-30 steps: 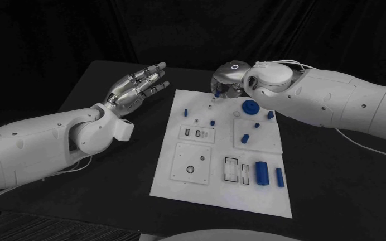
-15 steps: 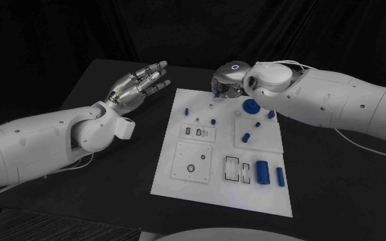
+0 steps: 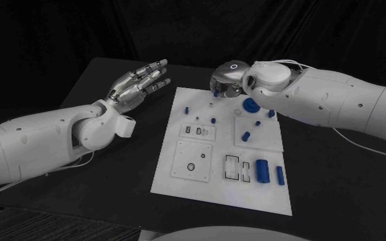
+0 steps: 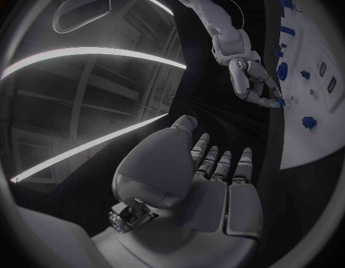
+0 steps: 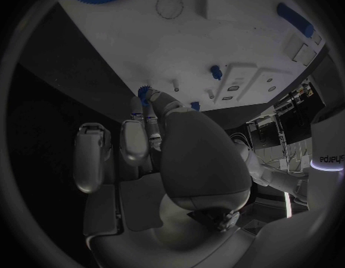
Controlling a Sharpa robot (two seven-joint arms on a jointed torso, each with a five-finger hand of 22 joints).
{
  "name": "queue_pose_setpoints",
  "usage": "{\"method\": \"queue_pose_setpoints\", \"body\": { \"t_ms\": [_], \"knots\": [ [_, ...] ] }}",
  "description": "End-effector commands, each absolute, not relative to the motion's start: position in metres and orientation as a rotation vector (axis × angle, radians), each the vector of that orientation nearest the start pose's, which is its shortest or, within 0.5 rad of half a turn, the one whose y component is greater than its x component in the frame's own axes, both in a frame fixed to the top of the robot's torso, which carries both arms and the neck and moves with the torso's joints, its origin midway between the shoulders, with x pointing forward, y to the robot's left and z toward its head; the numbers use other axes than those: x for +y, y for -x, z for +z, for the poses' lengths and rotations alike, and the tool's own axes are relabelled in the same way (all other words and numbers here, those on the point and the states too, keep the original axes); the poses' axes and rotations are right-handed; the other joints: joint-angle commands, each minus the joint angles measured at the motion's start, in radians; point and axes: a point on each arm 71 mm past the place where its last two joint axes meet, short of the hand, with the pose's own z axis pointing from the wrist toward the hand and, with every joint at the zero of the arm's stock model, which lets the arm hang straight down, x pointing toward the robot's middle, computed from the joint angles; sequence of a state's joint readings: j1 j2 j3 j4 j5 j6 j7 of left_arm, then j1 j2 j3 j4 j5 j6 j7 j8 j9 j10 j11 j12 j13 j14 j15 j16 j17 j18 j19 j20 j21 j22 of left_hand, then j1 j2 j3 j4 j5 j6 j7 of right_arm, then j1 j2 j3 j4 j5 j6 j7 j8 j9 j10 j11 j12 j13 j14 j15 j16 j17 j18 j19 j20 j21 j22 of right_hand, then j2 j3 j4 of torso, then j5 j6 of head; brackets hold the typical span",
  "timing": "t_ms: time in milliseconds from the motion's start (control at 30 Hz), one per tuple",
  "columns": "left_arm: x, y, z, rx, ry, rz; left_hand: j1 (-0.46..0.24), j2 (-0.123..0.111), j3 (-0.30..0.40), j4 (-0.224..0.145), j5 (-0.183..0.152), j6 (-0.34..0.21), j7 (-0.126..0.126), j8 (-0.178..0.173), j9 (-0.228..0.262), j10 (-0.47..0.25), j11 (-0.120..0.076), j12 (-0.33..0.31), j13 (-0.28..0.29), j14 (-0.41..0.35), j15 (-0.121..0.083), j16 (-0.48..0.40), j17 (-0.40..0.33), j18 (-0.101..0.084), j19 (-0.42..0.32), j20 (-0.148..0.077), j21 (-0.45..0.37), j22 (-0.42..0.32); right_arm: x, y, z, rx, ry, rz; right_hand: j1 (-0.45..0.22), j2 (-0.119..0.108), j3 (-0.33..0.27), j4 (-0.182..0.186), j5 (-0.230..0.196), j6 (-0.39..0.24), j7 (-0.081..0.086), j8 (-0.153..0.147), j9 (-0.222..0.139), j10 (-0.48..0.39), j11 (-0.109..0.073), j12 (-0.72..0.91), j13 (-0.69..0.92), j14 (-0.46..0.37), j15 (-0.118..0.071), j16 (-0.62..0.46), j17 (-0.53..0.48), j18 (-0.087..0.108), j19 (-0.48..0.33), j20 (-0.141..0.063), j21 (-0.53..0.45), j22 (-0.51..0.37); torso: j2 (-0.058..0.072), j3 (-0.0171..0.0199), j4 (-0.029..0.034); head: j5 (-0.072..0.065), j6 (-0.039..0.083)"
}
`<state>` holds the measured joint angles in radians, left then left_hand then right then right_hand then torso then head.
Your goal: Assemble the parts on the task board
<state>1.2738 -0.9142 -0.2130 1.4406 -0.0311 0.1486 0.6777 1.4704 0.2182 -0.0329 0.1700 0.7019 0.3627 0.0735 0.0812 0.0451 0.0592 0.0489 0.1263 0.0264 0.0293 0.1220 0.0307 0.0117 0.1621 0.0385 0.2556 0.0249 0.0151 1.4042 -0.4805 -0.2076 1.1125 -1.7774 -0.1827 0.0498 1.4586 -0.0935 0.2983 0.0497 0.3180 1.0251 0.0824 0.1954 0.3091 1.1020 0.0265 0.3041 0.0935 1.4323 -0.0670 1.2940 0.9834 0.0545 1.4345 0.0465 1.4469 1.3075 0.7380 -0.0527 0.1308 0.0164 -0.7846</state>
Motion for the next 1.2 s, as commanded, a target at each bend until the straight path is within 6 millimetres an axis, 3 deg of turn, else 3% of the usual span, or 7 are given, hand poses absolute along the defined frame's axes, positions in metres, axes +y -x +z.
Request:
{"method": "queue_pose_setpoints", "body": {
  "t_ms": [33,467,633,767,933,1000,1200],
  "knots": [
    [0.252,-0.479,-0.180,1.346,0.835,-1.982,-0.011,0.003,0.010,-0.001,0.004,0.009,0.004,0.002,0.001,0.002,0.006,0.005,0.001,0.001,0.008,0.005,0.001,0.020,0.006,0.005,0.003,0.002,-0.119,-0.559,-0.159,1.563,0.765,0.391,-0.006,-0.004,0.007,-0.001,-0.006,-0.012,-0.001,-0.008,0.001,0.003,0.004,-0.009,-0.002,0.001,0.004,-0.005,-0.001,0.000,-0.004,0.002,-0.006,0.066,0.001,0.0004,-0.0004,-0.002,0.002],
    [0.250,-0.480,-0.180,1.351,0.834,-1.991,-0.011,0.003,0.015,-0.003,0.004,0.018,0.009,0.005,0.002,0.004,0.010,0.007,0.001,0.004,0.009,0.007,0.002,0.020,0.009,0.007,0.005,0.002,-0.117,-0.560,-0.168,1.595,0.765,0.381,-0.008,-0.007,0.020,-0.004,-0.009,-0.028,0.001,-0.025,-0.002,-0.007,0.009,-0.032,-0.005,-0.005,0.008,-0.011,-0.009,0.002,-0.011,0.006,-0.013,0.060,0.000,0.0005,-0.0030,0.007,-0.003],
    [0.250,-0.480,-0.180,1.351,0.834,-1.990,-0.011,0.003,0.016,-0.004,0.004,0.019,0.010,0.006,0.002,0.004,0.011,0.007,0.001,0.004,0.009,0.008,0.002,0.020,0.010,0.007,0.005,0.003,-0.116,-0.561,-0.169,1.593,0.762,0.380,-0.014,-0.009,0.027,-0.002,-0.016,-0.044,-0.001,-0.039,-0.005,-0.021,0.010,-0.048,-0.007,-0.010,0.010,-0.015,-0.015,0.004,-0.017,0.008,-0.019,0.054,-0.001,-0.0002,-0.0009,0.007,-0.006],
    [0.251,-0.480,-0.181,1.351,0.835,-1.988,-0.012,0.003,0.018,-0.004,0.004,0.020,0.010,0.006,0.003,0.005,0.013,0.009,0.001,0.005,0.010,0.009,0.002,0.020,0.010,0.008,0.006,0.003,-0.117,-0.561,-0.170,1.596,0.761,0.378,-0.020,-0.012,0.032,0.000,-0.025,-0.062,-0.014,-0.052,-0.008,-0.032,0.015,-0.060,-0.008,-0.014,0.014,-0.019,-0.019,0.005,-0.022,0.011,-0.024,0.049,0.000,0.0000,-0.0026,0.008,-0.006],
    [0.252,-0.481,-0.181,1.352,0.835,-1.985,-0.012,0.003,0.019,-0.004,0.004,0.019,0.011,0.006,0.002,0.005,0.013,0.008,0.001,0.005,0.010,0.009,0.003,0.020,0.010,0.008,0.006,0.003,-0.118,-0.561,-0.171,1.605,0.755,0.367,-0.040,-0.035,0.037,0.008,-0.077,-0.180,-0.059,-0.126,-0.044,-0.153,0.033,-0.135,-0.027,-0.033,0.028,-0.037,-0.048,0.013,-0.045,0.024,-0.049,0.025,0.000,0.0008,0.0009,0.004,-0.006],
    [0.252,-0.481,-0.181,1.352,0.835,-1.985,-0.012,0.003,0.019,-0.004,0.004,0.019,0.011,0.006,0.002,0.005,0.013,0.008,0.001,0.005,0.010,0.009,0.003,0.020,0.010,0.008,0.006,0.003,-0.120,-0.562,-0.170,1.600,0.747,0.363,-0.043,-0.036,0.025,0.004,-0.092,-0.233,-0.079,-0.133,-0.064,-0.210,0.038,-0.163,-0.026,-0.048,0.033,-0.049,-0.068,0.018,-0.060,0.029,-0.066,0.009,0.000,0.0003,0.0005,0.005,-0.010],
    [0.254,-0.481,-0.181,1.352,0.838,-1.980,-0.012,0.003,0.019,-0.004,0.004,0.019,0.011,0.006,0.002,0.005,0.013,0.008,0.001,0.005,0.010,0.009,0.003,0.020,0.010,0.008,0.006,0.003,-0.130,-0.561,-0.164,1.535,0.713,0.371,-0.042,-0.031,-0.007,-0.006,-0.102,-0.282,-0.080,-0.132,-0.090,-0.266,0.038,-0.176,-0.022,-0.067,0.036,-0.068,-0.098,0.025,-0.080,0.034,-0.091,-0.013,0.000,-0.0011,-0.0021,0.011,-0.009]
  ]
}}
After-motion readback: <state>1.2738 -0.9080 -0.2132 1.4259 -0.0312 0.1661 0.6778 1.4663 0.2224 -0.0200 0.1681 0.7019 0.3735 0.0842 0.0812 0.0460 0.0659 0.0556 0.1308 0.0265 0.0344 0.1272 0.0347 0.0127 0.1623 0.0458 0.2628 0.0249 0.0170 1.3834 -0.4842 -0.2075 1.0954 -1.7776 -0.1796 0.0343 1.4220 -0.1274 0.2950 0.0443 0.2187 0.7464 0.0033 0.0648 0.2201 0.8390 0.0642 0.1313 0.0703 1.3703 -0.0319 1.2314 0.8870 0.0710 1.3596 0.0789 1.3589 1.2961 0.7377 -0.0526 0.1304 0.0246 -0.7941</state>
